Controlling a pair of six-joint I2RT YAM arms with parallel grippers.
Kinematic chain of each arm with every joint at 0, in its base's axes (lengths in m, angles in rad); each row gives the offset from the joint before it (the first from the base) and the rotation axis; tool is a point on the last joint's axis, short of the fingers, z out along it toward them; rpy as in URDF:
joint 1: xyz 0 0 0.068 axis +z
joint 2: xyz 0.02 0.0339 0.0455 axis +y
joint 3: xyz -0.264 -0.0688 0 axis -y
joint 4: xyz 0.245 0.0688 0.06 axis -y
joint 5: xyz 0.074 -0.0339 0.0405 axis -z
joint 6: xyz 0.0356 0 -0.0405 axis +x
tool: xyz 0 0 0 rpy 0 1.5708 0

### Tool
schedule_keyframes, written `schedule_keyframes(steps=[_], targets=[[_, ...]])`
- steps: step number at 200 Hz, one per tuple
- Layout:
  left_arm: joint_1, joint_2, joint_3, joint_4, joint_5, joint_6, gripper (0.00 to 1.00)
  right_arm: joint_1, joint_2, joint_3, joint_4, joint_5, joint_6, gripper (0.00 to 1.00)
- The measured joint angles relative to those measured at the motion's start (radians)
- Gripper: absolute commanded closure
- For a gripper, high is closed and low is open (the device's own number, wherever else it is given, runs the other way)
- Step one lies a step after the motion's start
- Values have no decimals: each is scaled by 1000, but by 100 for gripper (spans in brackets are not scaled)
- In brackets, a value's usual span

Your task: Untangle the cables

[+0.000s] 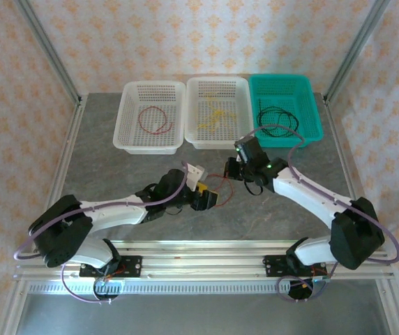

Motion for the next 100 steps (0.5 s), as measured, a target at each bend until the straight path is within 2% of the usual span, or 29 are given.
schedule_keyframes(steps=[56, 76, 100], targets=[[-2, 84, 28, 13, 18, 16, 40, 0, 6, 0, 0, -32, 7, 100], [-2, 119, 48, 11, 17, 28, 49, 0, 7, 0, 0, -38, 7, 100], [-2, 145, 82, 11, 14, 47, 66, 0, 7, 0, 0, -42, 7, 100]])
